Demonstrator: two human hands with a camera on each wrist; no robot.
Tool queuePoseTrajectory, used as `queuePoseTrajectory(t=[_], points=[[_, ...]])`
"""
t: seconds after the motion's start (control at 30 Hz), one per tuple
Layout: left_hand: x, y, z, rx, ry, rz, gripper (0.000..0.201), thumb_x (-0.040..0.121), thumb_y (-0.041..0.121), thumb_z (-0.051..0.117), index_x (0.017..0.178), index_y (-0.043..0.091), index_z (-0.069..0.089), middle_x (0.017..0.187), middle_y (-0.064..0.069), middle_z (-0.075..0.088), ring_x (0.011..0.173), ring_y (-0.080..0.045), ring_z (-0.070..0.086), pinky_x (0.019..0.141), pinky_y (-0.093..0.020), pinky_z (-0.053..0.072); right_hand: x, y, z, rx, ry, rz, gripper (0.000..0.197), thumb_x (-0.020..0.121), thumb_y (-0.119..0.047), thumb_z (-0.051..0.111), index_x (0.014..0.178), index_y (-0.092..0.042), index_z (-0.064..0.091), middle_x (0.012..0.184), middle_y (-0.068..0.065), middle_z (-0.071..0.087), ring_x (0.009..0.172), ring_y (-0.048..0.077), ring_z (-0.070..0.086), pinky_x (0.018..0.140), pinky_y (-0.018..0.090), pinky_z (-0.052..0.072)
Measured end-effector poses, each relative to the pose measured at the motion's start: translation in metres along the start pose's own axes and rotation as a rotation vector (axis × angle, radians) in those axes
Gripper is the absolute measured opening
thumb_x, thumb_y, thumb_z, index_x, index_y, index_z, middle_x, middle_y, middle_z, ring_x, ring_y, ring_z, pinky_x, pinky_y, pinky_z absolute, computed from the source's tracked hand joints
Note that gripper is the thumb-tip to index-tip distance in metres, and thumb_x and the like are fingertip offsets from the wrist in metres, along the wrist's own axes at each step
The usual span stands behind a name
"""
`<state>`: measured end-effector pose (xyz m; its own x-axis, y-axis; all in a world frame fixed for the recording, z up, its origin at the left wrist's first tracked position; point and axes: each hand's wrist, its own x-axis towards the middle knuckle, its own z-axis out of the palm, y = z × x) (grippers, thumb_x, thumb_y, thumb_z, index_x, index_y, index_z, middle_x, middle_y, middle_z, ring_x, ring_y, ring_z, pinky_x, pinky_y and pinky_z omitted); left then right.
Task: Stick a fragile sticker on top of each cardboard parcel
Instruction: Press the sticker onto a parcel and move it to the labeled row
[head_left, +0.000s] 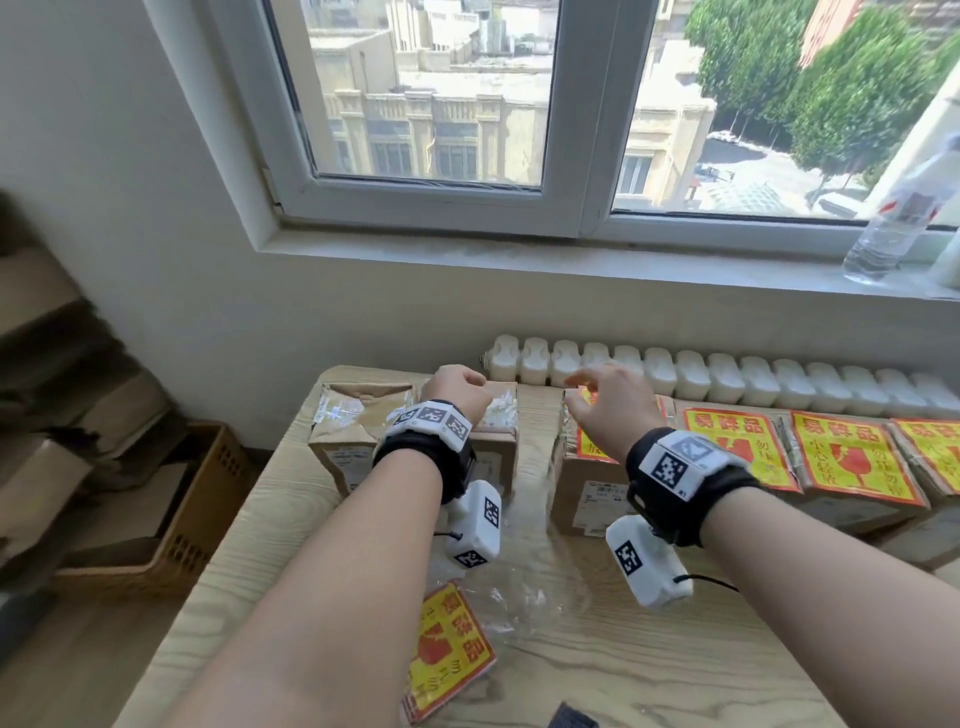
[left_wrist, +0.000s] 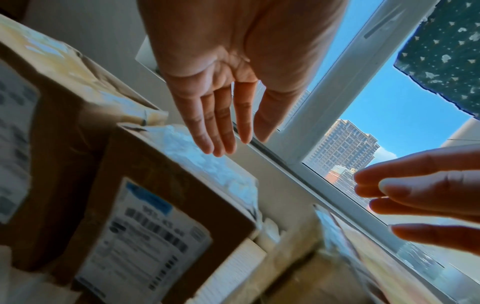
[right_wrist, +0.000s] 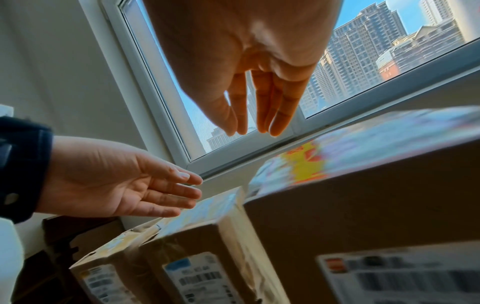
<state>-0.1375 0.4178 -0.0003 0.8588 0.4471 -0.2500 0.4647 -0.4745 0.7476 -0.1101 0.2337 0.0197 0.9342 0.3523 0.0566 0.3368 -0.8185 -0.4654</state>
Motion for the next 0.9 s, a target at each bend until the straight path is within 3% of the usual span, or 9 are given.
queuePoseTrajectory(t=[0.3, 0.37, 0.43, 0.53, 0.67, 0.8, 0.9], points=[[0.021, -0.037, -0.034, -0.025, 0.065, -0.059, 0.026, 0.091, 0.022, 0.058, 0.114, 0.015, 0.067, 0.113, -0.005, 0.07, 0.101, -0.024, 0.065, 0.088, -0.029, 0.051, 0.023, -0.045, 0.045, 0.016, -0.108, -0.026, 0.035, 0.088, -0.024, 0.059, 0.123, -0.021, 0.06, 0.126, 0.003, 0.058, 0.111, 0.019, 0.057, 0.094, 0.03, 0.043], [0.024, -0.038, -0.034, -0.009, 0.074, -0.048, 0.027, 0.092, 0.019, 0.055, 0.116, 0.015, 0.066, 0.114, -0.004, 0.069, 0.102, -0.023, 0.064, 0.083, -0.026, 0.047, 0.025, -0.048, 0.052, -0.025, -0.173, -0.015, 0.047, 0.086, -0.024, 0.062, 0.132, -0.022, 0.052, 0.136, 0.002, 0.049, 0.119, 0.018, 0.052, 0.094, 0.029, 0.04], [0.027, -0.038, -0.032, 0.029, 0.074, -0.037, 0.028, 0.092, 0.017, 0.054, 0.118, 0.017, 0.066, 0.118, -0.002, 0.067, 0.105, -0.023, 0.063, 0.082, -0.026, 0.048, 0.026, -0.048, 0.058, -0.068, -0.244, -0.02, 0.064, 0.082, -0.025, 0.068, 0.14, -0.02, 0.042, 0.145, 0.002, 0.039, 0.129, 0.019, 0.044, 0.103, 0.029, 0.037], [0.031, -0.038, -0.03, 0.089, 0.071, -0.038, 0.028, 0.091, 0.016, 0.054, 0.116, 0.02, 0.065, 0.119, -0.001, 0.066, 0.107, -0.023, 0.061, 0.086, -0.03, 0.051, 0.031, -0.046, 0.069, -0.12, -0.319, -0.02, 0.087, 0.076, -0.027, 0.076, 0.148, -0.02, 0.03, 0.156, 0.006, 0.023, 0.142, 0.022, 0.028, 0.115, 0.035, 0.028], [0.034, -0.039, -0.03, 0.124, 0.081, -0.041, 0.026, 0.091, 0.015, 0.052, 0.114, 0.021, 0.065, 0.12, -0.002, 0.065, 0.112, -0.024, 0.059, 0.093, -0.034, 0.05, 0.04, -0.045, 0.078, -0.169, -0.379, -0.018, 0.102, 0.07, -0.026, 0.081, 0.151, -0.022, 0.019, 0.161, 0.007, 0.007, 0.148, 0.024, 0.014, 0.118, 0.04, 0.024], [0.034, -0.041, -0.03, 0.12, 0.075, -0.033, 0.024, 0.091, 0.017, 0.053, 0.112, 0.02, 0.065, 0.119, -0.003, 0.065, 0.11, -0.023, 0.06, 0.092, -0.034, 0.05, 0.045, -0.045, 0.089, -0.176, -0.41, -0.033, 0.11, 0.067, -0.025, 0.083, 0.153, -0.021, 0.014, 0.162, 0.008, 0.005, 0.149, 0.025, 0.009, 0.12, 0.038, 0.018], [0.032, -0.041, -0.03, 0.104, 0.079, -0.026, 0.023, 0.091, 0.017, 0.054, 0.112, 0.02, 0.065, 0.118, -0.002, 0.066, 0.108, -0.022, 0.06, 0.089, -0.032, 0.05, 0.045, -0.045, 0.091, -0.128, -0.37, -0.034, 0.11, 0.064, -0.021, 0.085, 0.152, -0.018, 0.018, 0.158, 0.007, 0.018, 0.144, 0.024, 0.023, 0.118, 0.034, 0.025]])
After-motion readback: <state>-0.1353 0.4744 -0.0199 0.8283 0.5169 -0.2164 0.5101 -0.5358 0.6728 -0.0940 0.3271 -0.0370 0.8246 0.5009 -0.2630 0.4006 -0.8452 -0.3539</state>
